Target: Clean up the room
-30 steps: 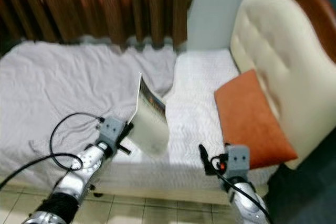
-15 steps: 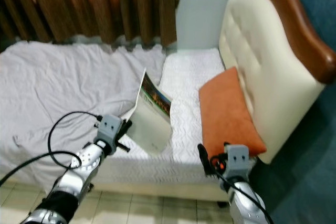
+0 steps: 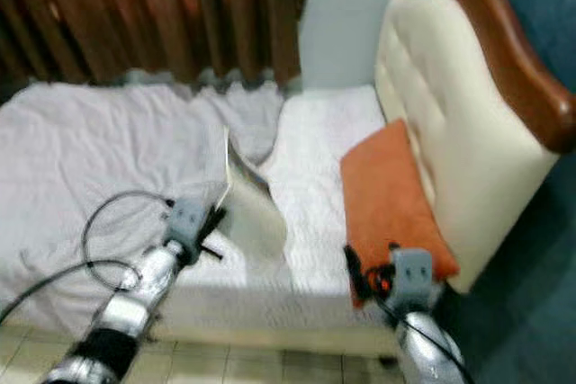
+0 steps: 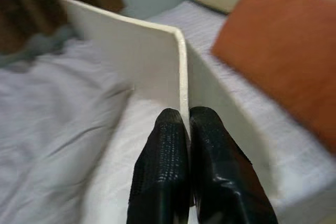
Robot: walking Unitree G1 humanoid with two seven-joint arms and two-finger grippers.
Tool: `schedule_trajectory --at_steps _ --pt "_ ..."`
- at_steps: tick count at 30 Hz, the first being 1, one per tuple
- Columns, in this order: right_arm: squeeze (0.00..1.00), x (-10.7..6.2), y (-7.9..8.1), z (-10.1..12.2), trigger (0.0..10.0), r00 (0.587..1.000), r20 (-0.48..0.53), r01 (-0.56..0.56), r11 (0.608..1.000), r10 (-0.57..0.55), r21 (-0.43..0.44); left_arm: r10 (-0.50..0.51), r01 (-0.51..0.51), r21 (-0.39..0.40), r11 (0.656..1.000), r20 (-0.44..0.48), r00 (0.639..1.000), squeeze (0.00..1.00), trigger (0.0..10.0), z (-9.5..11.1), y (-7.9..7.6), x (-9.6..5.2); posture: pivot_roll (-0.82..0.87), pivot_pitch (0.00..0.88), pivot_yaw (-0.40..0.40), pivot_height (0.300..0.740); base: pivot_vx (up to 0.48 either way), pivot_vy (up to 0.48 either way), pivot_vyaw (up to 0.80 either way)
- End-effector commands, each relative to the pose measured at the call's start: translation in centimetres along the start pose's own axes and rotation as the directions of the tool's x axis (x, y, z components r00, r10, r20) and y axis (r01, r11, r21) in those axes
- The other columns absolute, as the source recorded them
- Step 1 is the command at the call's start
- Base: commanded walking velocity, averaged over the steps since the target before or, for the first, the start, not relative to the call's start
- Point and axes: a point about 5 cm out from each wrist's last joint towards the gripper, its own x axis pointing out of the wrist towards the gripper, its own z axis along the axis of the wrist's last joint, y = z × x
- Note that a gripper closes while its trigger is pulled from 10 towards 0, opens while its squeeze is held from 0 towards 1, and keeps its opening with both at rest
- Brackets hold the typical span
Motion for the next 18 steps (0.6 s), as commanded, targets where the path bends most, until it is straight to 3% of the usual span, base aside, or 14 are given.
schedule_trajectory --at_steps 1,14,17,18 --pt "0.00 0.3 0.6 0.5 10.0 1.000 0.020 -0.019 1.000 0.019 0.009 0.024 -0.024 0.019 1.000 0.041 0.999 0.00 10.0 0.9 1.2 0.1 -0.07 0.011 0.028 0.740 0.454 0.000 0.00" --pt "0.00 -0.2 0.6 0.5 10.0 1.000 0.012 -0.018 1.000 0.018 0.012 -0.043 0.042 0.030 0.999 0.039 0.998 0.00 10.0 1.3 0.3 0.9 -0.08 0.033 0.031 0.740 0.479 0.000 0.00" --pt "0.00 -0.6 0.8 0.3 10.0 1.000 0.005 -0.020 1.000 0.020 0.013 -0.084 0.083 0.030 0.996 0.034 0.996 0.00 10.0 1.5 -0.6 1.6 -0.10 0.059 0.028 0.740 0.480 0.000 0.00" --pt "0.00 -1.8 1.2 0.1 10.0 1.000 -0.012 -0.025 1.000 0.025 0.010 -0.163 0.163 -0.003 0.987 0.024 0.986 0.00 10.0 2.4 -2.7 3.1 -0.15 0.130 0.024 0.740 0.000 0.000 0.00"
